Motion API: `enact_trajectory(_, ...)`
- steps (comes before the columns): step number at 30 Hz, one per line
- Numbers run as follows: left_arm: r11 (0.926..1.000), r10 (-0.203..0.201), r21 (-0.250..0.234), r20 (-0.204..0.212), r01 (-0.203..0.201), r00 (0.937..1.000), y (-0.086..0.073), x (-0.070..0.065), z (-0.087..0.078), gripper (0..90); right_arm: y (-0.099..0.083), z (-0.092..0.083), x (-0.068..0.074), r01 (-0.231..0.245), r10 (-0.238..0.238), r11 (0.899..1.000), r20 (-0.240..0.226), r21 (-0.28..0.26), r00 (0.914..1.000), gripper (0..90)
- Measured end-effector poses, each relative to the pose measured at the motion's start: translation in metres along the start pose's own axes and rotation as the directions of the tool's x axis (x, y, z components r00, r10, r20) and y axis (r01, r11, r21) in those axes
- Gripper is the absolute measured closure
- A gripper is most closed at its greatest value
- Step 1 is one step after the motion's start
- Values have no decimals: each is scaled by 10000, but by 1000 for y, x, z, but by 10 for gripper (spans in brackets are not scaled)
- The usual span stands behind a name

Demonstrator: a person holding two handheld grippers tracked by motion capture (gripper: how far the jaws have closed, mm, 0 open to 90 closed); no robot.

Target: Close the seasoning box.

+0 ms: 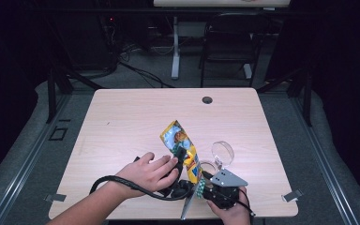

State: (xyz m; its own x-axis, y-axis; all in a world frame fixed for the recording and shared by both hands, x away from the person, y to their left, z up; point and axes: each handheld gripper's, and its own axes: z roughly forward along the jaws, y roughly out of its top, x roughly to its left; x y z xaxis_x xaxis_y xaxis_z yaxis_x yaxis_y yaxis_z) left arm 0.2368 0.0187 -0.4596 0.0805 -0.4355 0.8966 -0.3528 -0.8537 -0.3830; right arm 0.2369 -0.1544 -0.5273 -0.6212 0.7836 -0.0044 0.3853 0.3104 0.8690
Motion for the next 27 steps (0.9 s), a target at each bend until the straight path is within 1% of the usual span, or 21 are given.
enact_trajectory(1, 10000, 7, 59, 91, -7, 10000, 0, 1, -1, 853, 0, 0, 0, -1, 1, 10000, 1, -1, 10000, 641)
enact_trajectory(2, 9996, 194, 189, 79, -196, 9998, 1, 2, -1, 853, 0, 0, 0, 2, -2, 10000, 5, -1, 10000, 641)
enact_trajectory(3, 9999, 20, 100, 104, -21, 9999, 0, 1, -1, 853, 0, 0, 0, 2, -2, 10000, 4, -3, 10000, 641)
enact_trajectory(4, 9996, 179, 197, 101, -181, 9998, 1, 2, -1, 853, 0, 0, 0, -2, 2, 10000, 2, -2, 10000, 641)
enact_trajectory(9, 9996, 200, 205, 127, -203, 9997, 1, 2, -1, 853, 0, 0, 0, 2, -2, 10000, 1, -12, 10000, 640)
enact_trajectory(10, 9996, 212, 202, 120, -214, 9997, 1, 3, -1, 853, 0, 0, 0, -4, 4, 10000, 7, -7, 10000, 641)
enact_trajectory(11, 10000, 41, 45, 86, -41, 10000, 1, 2, -1, 853, 0, 0, 0, 5, -5, 10000, 3, -14, 10000, 641)
enact_trajectory(17, 10000, 46, -45, -19, -46, 10000, 2, 2, 0, 852, 0, 0, 0, 9, -9, 10000, 14, -19, 10000, 640)
enact_trajectory(18, 9994, 269, 195, 101, -271, 9996, 3, 4, -2, 853, 0, 0, 0, 7, -7, 10000, 14, -17, 10000, 640)
enact_trajectory(21, 9996, 209, 167, 106, -211, 9997, 3, 4, -2, 853, 0, 0, 0, -9, 9, 10000, 16, -38, 10000, 640)
enact_trajectory(22, 10000, 23, -2, 74, -23, 10000, 3, 3, -1, 853, 0, 0, 0, -11, 11, 10000, 21, -43, 10000, 640)
enact_trajectory(27, 10000, 27, 2, 72, -27, 10000, 3, 3, -1, 853, 0, 0, 0, -5, 5, 10000, 20, -47, 10000, 640)
